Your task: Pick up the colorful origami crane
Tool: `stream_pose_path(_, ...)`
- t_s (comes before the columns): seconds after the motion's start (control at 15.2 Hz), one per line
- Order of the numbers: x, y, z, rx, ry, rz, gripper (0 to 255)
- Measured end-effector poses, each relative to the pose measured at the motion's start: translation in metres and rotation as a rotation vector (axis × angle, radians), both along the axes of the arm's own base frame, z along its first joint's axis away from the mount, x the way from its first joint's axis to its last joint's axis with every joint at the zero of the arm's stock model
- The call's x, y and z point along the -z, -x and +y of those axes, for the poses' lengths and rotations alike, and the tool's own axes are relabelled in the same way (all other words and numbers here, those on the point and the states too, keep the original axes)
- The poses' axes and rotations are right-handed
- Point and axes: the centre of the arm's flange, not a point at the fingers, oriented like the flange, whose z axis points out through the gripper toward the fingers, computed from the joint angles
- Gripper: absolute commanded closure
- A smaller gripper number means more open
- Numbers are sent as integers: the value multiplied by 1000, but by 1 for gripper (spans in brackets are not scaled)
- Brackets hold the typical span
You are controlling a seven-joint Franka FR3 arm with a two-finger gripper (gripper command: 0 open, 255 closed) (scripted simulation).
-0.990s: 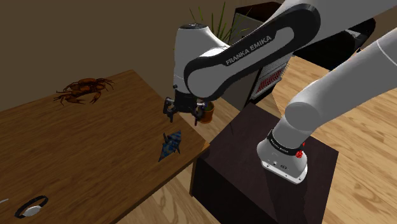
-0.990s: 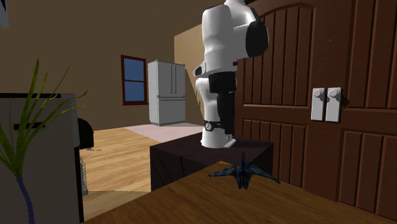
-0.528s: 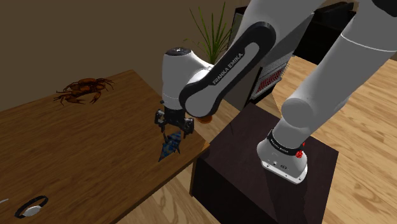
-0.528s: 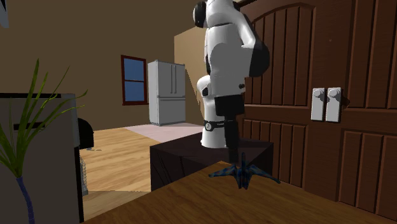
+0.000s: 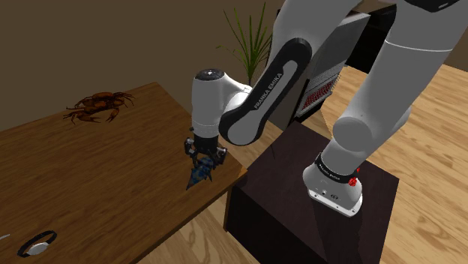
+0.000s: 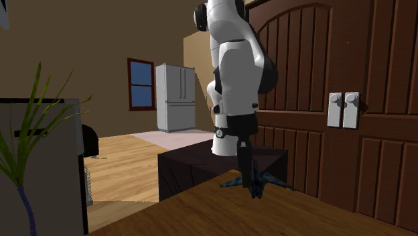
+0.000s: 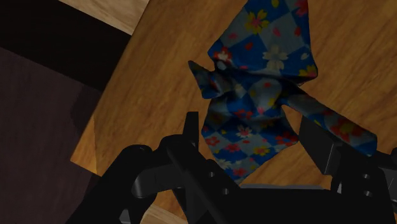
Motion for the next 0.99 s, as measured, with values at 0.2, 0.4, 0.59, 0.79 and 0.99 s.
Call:
stream_pose_path(0.2, 1, -1, 0, 1, 1, 0, 255)
stream_pose_path(0.4, 1, -1, 0, 1, 1, 0, 255)
stream_pose_path(0.59, 1, -1, 0, 1, 0, -1, 255)
stream_pose_path(0.79, -10, 0, 1, -1, 1, -1, 255)
stream_pose_path(0.99, -25, 0, 0, -1, 2, -1, 255)
